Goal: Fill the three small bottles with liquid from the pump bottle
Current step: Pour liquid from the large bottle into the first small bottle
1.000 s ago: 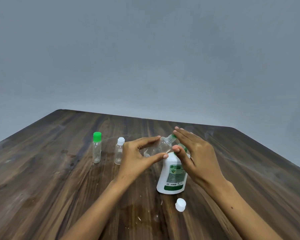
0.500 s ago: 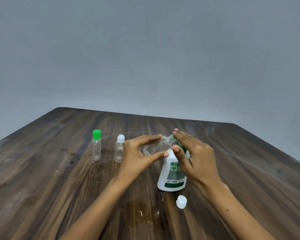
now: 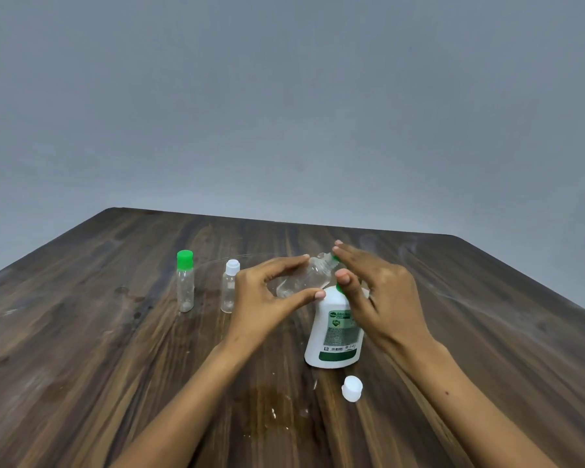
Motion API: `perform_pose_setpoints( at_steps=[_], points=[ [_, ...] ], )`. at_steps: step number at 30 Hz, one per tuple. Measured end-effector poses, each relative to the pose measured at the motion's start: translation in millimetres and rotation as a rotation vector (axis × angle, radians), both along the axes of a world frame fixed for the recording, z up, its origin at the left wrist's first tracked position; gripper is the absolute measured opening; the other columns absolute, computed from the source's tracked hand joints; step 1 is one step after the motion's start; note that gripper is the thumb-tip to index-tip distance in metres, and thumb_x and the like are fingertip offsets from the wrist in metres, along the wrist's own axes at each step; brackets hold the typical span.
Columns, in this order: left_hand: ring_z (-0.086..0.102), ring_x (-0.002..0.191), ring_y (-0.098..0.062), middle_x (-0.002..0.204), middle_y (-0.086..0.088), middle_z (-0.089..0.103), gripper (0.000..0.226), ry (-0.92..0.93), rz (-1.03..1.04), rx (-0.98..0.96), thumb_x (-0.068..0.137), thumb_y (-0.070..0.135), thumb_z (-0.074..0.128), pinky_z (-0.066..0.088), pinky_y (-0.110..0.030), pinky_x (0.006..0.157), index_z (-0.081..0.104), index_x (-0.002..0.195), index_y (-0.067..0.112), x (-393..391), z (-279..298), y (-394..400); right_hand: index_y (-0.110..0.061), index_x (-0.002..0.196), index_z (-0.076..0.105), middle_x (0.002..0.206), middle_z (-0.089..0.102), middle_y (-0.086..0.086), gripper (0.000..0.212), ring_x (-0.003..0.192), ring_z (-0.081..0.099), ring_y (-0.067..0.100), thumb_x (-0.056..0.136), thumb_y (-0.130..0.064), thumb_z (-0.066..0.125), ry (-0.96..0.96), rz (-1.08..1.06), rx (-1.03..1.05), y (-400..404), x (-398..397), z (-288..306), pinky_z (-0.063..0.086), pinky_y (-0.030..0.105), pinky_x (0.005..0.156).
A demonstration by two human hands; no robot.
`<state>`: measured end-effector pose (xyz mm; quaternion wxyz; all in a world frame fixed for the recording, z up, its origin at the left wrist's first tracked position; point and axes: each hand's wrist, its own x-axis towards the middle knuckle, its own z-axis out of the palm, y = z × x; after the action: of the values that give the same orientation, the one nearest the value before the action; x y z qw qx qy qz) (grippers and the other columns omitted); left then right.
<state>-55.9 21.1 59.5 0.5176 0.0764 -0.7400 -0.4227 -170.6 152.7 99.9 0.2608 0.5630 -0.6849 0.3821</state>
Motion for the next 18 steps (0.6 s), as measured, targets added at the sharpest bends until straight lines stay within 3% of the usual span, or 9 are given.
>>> perform_pose_setpoints(
  at_steps=[11, 18],
  points=[
    [0.066, 0.098, 0.005, 0.102, 0.016, 0.07, 0.053, 0.01, 0.011, -0.013, 0.06, 0.03, 0.087, 0.049, -0.009, 0.082, 0.071, 0.109, 0.019, 0.6, 1.0, -0.4, -0.015, 0.115, 0.07, 0.122, 0.064, -0.001, 0.082, 0.112, 0.061, 0.014, 0.09, -0.073, 0.018, -0.003, -0.009, -0.001, 0.3, -0.3, -2.5, 0.054, 0.033, 0.083],
    [0.066, 0.099, 0.006, 0.103, 0.019, 0.069, 0.052, 0.019, 0.017, 0.002, 0.06, 0.03, 0.087, 0.048, -0.007, 0.082, 0.069, 0.109, 0.024, 0.7, 1.7, 0.3, -0.013, 0.125, 0.062, 0.132, 0.058, 0.0, 0.089, 0.121, 0.054, 0.014, 0.087, -0.077, 0.014, -0.074, 0.087, 0.051, 4.4, -2.9, 6.2, 0.048, 0.033, 0.094]
  ],
)
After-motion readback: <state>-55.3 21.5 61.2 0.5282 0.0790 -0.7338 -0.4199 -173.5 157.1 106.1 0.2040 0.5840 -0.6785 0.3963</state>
